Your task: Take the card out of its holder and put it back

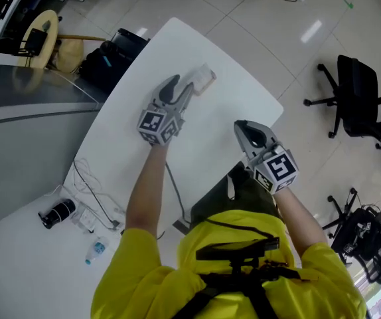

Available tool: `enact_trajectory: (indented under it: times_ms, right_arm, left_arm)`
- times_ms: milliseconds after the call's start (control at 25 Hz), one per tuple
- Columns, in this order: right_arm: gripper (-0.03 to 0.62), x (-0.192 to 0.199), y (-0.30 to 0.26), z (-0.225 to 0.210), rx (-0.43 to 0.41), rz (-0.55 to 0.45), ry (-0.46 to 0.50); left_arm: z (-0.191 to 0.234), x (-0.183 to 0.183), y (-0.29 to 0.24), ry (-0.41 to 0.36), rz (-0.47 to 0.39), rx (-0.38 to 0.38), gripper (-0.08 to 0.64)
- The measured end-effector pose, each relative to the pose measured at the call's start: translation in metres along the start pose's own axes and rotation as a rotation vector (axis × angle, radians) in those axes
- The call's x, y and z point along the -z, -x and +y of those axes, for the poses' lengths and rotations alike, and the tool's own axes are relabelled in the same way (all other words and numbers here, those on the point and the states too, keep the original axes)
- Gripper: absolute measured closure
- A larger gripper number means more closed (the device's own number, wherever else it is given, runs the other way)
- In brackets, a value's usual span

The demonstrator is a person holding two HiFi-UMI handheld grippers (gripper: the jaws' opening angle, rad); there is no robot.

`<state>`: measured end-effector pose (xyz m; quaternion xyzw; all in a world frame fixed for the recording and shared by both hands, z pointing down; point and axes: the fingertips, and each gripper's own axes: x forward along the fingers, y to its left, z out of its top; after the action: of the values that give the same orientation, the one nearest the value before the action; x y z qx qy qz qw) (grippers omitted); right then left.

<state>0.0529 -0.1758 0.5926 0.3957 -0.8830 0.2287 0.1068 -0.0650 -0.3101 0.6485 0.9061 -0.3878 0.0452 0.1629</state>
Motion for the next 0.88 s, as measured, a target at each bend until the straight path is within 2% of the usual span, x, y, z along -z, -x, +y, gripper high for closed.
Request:
enact_trajectory:
  times_ms: [280, 360, 560, 720, 880]
  right_arm:
    - [0.589, -0.077, 0.021, 0.003, -0.001, -0.096, 0.078]
    - [0.589, -0.096, 0.029, 0.007, -0.007, -0.126, 0.094]
    - [0.589, -0.137, 0.048, 0.024, -0.034, -0.196, 0.144]
    - [0.589, -0.157, 0.060, 0.040, -0.063, -0.229, 0.190]
    - [0.589, -0.172, 0.066, 0.048, -0.080, -0.257, 0.208]
  left_arm:
    - [-0.033, -0.074, 0.084, -0.065, -0.014, -0.181, 0.364]
    - [-0.048, -0.093, 0.112, -0.057, -0.046, -0.235, 0.427]
    - [-0.074, -0.129, 0.170, -0.008, -0.116, -0.340, 0.476]
    - [-0.087, -0.142, 0.201, 0.031, -0.162, -0.381, 0.479]
    - [-0.101, -0.159, 0.219, 0.007, -0.187, -0.400, 0.479]
